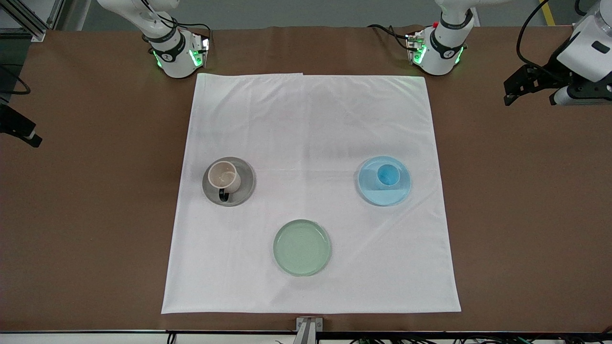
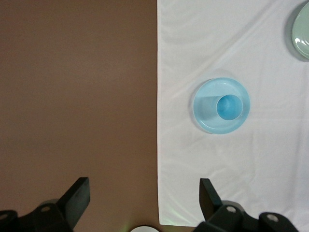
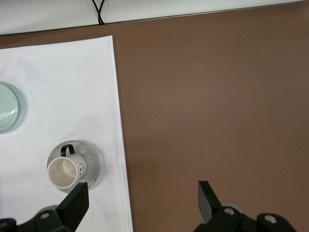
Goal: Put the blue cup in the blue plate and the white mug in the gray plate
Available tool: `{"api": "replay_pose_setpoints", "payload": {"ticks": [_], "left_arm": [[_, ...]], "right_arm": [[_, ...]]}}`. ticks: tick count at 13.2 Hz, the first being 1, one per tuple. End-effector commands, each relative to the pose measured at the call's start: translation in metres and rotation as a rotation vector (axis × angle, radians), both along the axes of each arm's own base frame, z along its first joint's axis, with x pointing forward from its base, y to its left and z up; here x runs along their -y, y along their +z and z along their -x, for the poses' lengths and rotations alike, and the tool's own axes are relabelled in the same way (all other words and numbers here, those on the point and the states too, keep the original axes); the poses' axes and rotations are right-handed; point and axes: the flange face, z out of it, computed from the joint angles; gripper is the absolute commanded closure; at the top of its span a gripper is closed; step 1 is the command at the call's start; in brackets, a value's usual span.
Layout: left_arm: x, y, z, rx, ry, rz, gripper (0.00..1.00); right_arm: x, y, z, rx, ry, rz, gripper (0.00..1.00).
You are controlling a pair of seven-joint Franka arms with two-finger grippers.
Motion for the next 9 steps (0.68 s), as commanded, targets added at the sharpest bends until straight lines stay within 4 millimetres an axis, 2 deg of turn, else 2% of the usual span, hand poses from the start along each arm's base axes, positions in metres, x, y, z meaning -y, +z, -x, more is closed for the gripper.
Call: {"api": "replay_pose_setpoints", "payload": {"ticks": [1, 9], "left_arm": [[0.0001, 0.0020, -0.0007, 0.005, 0.014, 0.016, 0.00], [-0.0066, -0.0002, -0.0030, 0.002, 0.033, 0.010, 0.00]], "right_arm": [[0.0028, 0.0027, -0.0003, -0.003, -0.002, 0.009, 0.00], [0.0028, 0.0027, -0.0003, -0.003, -0.005, 0.008, 0.00]]}}
